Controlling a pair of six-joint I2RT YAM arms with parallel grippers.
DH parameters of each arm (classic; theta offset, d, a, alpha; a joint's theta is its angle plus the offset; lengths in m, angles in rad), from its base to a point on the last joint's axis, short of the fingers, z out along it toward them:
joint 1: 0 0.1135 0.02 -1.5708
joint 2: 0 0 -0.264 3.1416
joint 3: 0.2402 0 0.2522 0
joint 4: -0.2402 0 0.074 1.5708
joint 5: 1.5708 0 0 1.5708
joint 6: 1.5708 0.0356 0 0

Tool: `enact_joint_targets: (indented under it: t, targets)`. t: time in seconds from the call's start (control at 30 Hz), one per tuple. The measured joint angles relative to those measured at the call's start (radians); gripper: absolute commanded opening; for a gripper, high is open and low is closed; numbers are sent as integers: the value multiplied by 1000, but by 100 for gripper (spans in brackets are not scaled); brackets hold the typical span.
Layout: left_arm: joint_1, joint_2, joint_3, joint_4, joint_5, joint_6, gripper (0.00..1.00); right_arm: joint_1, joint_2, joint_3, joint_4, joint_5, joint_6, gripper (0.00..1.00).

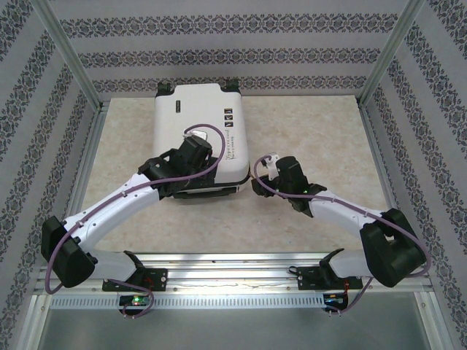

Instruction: Pack the luggage

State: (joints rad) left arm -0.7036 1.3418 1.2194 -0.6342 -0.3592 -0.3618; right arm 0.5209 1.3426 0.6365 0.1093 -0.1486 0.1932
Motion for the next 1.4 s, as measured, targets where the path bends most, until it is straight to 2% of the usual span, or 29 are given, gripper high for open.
enact_joint_targets:
  t: [0.17,0.23,0.27,0.4,0.5,0.57,0.73,0.83,1.17,1.4]
  targets:
    - [-2,3,7,-2,11,17,89,22,34,19,9,-26,-35,47]
    - [-6,11,17,-8,11,23,89,34,51,26,10,-30,-49,42]
    - [-11,18,26,-13,11,26,89,34,64,33,10,-32,-56,38]
    - [-45,63,73,-21,10,38,88,45,98,51,7,-39,-74,9]
    - [-70,102,98,-23,5,38,88,40,108,55,13,-36,-63,0]
    - [-82,122,113,-24,-13,38,87,25,107,52,16,-60,-42,0]
    - [-83,150,140,-20,-24,37,87,-71,72,-47,162,-266,87,0]
    - [-88,163,152,-22,-32,37,87,-103,43,-76,194,-333,133,0]
    - [-92,183,171,-28,-39,37,86,-119,32,-77,195,-368,148,0]
    - [-94,187,171,-27,-45,22,86,-77,22,-100,225,-330,145,0]
